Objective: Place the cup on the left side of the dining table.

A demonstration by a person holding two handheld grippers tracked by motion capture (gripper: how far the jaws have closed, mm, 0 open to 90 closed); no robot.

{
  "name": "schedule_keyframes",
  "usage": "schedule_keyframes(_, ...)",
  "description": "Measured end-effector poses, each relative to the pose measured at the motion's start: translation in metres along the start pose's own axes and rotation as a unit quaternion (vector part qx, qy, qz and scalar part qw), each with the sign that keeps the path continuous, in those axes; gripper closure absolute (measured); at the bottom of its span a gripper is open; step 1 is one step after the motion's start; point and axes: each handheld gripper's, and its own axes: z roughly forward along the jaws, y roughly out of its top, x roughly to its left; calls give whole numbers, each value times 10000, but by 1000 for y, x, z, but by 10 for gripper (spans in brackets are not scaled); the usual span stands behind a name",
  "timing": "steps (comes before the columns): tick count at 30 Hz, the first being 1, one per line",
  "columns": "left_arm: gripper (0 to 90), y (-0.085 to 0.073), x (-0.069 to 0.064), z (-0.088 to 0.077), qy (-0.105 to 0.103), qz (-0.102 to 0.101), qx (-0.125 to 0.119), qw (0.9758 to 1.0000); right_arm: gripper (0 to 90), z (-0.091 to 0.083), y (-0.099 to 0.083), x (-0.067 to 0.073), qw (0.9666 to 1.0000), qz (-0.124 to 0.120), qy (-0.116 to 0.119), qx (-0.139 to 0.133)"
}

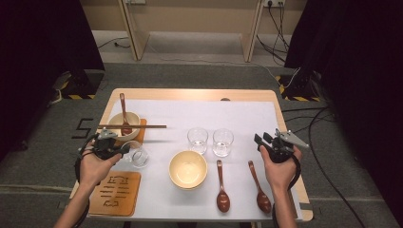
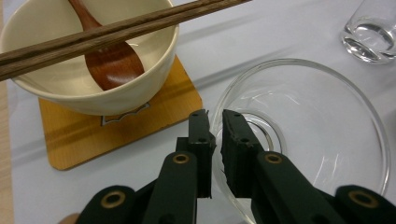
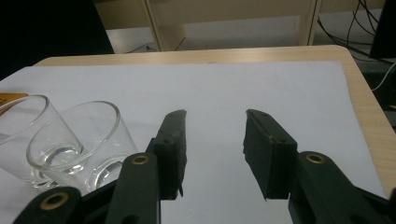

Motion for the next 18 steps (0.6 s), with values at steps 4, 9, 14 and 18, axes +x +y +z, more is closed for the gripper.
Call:
schedule_keyframes(4, 817, 0, 4, 1, 13, -59, 50, 10000, 591, -2, 1, 0, 10000, -28, 2, -32)
schedule_keyframes(9, 817, -1, 8, 5, 29, -93, 146, 9998, 591, -3, 2, 1, 10000, -41, 6, -58)
schedule_keyframes(14, 817, -1, 10, 6, 0, -142, 183, 9997, 591, -3, 2, 1, 10000, -37, -5, -57)
schedule_keyframes(18, 817, 1, 10, 6, -11, -120, 245, 9996, 591, -2, 2, 1, 10000, -44, -1, -35)
